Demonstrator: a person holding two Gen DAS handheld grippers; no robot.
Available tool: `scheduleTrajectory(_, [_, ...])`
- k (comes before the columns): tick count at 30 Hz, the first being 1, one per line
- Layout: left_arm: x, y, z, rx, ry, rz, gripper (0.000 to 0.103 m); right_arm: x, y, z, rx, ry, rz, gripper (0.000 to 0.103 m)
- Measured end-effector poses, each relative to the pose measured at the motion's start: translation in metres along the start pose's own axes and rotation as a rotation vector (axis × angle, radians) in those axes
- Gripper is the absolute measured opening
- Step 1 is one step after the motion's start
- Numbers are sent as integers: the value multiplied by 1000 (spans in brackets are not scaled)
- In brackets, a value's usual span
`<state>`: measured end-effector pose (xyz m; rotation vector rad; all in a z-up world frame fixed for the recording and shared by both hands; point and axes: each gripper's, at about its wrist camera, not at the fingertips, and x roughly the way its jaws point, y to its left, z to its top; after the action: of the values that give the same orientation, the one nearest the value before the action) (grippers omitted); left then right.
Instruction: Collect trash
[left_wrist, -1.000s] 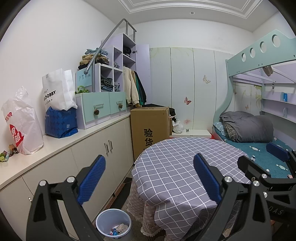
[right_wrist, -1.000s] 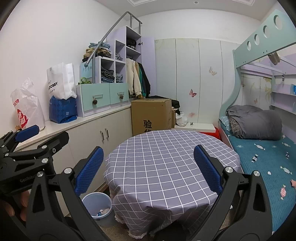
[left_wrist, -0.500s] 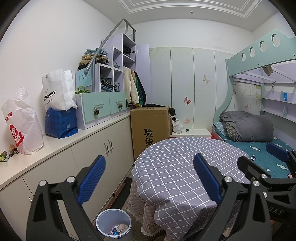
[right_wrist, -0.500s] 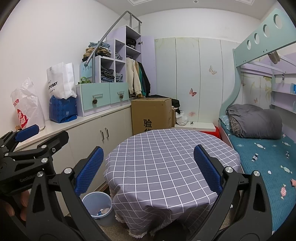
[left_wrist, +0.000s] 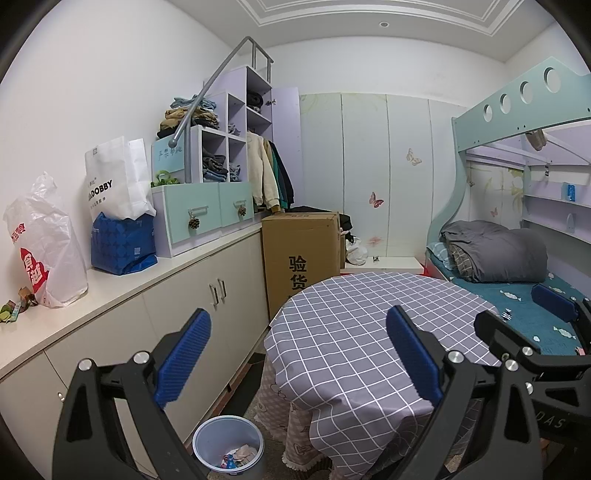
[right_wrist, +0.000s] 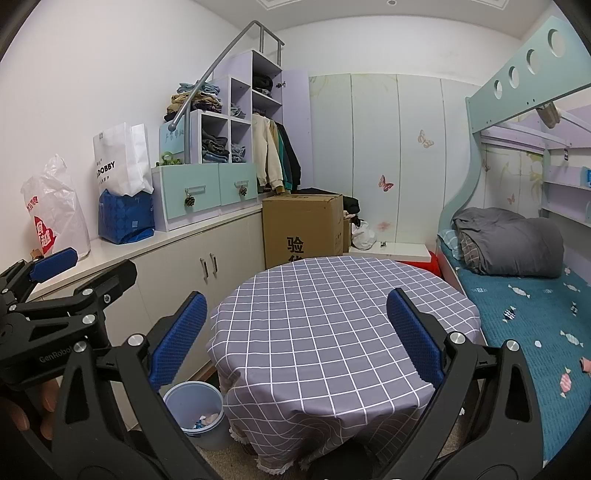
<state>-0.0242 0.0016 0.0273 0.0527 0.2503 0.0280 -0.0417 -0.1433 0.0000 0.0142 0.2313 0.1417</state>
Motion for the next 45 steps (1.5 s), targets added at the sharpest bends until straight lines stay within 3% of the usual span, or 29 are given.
scheduleTrajectory(45, [4, 14, -4, 4, 9, 7, 94, 5, -9, -1, 6, 22, 15, 96])
